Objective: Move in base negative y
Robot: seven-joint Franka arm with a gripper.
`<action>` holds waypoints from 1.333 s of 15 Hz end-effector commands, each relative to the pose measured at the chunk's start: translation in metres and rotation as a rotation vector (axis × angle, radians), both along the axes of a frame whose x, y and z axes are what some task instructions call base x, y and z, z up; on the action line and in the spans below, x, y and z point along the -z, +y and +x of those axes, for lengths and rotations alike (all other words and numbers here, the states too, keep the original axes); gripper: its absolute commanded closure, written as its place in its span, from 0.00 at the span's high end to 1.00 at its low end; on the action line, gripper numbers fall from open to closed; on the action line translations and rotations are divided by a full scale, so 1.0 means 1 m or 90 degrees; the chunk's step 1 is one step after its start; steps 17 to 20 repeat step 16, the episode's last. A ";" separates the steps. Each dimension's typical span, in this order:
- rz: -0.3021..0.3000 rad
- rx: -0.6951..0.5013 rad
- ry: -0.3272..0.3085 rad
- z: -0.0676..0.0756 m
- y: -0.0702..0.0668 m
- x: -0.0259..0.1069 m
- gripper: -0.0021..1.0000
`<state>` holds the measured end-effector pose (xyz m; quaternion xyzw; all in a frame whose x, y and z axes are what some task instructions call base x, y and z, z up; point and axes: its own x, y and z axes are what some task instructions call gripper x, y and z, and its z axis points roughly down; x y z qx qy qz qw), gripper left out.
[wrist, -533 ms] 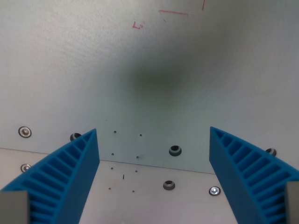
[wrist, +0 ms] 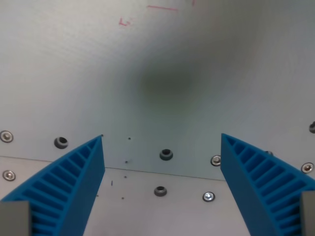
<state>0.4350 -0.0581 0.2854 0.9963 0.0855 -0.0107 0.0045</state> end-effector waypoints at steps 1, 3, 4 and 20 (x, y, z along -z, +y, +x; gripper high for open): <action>0.004 -0.007 -0.005 -0.004 -0.015 -0.002 1.00; 0.004 -0.007 -0.005 -0.006 -0.026 -0.002 1.00; 0.004 -0.007 -0.005 -0.006 -0.031 -0.002 1.00; 0.004 -0.007 -0.005 -0.015 -0.093 -0.001 1.00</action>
